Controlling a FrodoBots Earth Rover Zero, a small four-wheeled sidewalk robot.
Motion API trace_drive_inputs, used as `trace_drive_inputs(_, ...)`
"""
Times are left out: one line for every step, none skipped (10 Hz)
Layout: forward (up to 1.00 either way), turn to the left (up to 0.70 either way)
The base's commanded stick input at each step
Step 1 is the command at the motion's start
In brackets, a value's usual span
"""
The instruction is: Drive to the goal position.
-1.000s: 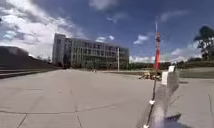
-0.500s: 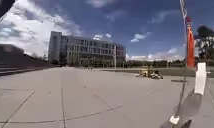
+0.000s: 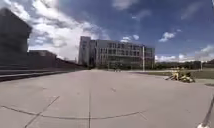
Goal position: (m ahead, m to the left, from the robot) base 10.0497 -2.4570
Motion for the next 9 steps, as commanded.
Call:
trace_drive_inputs(0.00, 0.17)
trace_drive_inputs(0.00, 0.00)
trace_drive_inputs(0.00, 0.00)
trace_drive_inputs(0.00, 0.00)
trace_drive_inputs(0.00, -0.31)
trace_drive_inputs(0.00, -0.70)
trace_drive_inputs(0.00, -0.70)
trace_drive_inputs(0.00, -0.70)
trace_drive_inputs(0.00, -0.70)
